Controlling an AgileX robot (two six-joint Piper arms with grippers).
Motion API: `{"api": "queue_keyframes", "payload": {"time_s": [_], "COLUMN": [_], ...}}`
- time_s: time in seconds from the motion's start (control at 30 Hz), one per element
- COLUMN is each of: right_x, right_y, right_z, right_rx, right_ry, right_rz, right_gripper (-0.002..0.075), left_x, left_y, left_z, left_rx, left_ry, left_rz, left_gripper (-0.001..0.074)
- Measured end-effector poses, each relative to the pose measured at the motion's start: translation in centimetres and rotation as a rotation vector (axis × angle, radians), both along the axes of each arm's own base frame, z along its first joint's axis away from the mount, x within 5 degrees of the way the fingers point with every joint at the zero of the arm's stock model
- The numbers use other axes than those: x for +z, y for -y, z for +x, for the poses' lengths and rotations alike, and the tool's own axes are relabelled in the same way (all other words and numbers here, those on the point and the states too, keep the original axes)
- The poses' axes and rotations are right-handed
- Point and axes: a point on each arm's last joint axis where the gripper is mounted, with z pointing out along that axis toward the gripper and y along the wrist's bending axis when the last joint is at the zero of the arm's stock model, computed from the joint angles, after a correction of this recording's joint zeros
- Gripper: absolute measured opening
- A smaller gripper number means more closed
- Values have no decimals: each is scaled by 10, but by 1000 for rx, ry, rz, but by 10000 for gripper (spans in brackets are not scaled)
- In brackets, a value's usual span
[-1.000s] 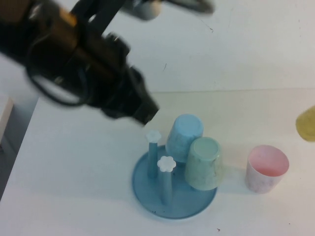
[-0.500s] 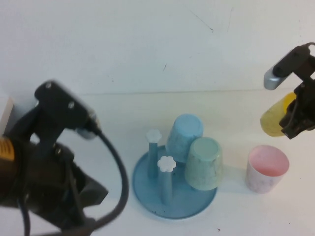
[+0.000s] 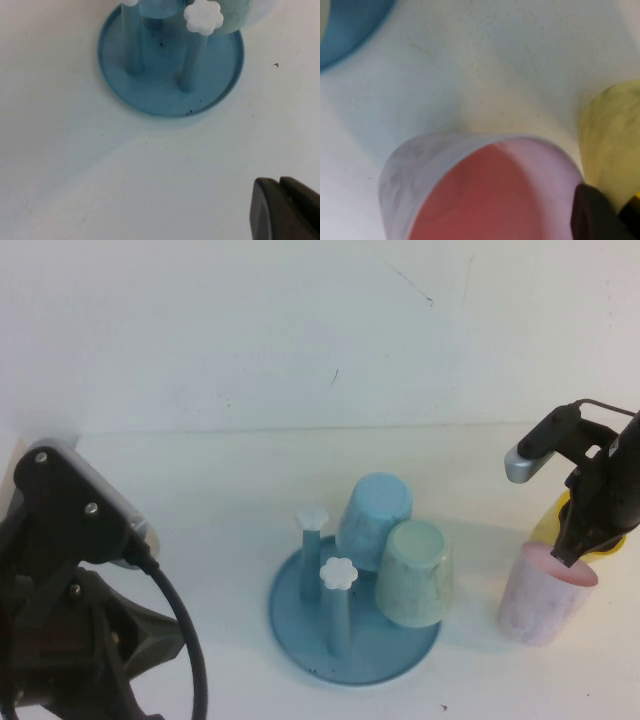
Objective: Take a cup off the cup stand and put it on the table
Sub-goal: Place the cup on the table
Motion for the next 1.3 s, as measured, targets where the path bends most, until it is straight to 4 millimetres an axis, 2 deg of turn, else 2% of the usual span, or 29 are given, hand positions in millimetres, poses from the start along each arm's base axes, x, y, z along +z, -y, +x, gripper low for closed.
{"api": "queue_keyframes", "payload": {"time_s": [0.43, 0.57, 0.83, 1.3], "right_x": [-1, 9, 51, 52], "right_y": [-1, -2, -3, -5], "right_z": [2, 5, 7, 7], "right_rx": [-17, -32, -26, -28], "right_ry": [-7, -25, -4, -16], "right_rz": [3, 6, 21, 34], "right_gripper": [36, 36, 35, 22], "left_x": [0, 0, 1, 1], "left_y": [0, 0, 1, 4], "left_z": [0, 0, 0, -1], "left_rx": [6, 6, 14, 18], "left_ry": [3, 3, -4, -19], "left_rz": [-5, -5, -30, -74], "left_gripper": [-2, -2, -2, -2]}}
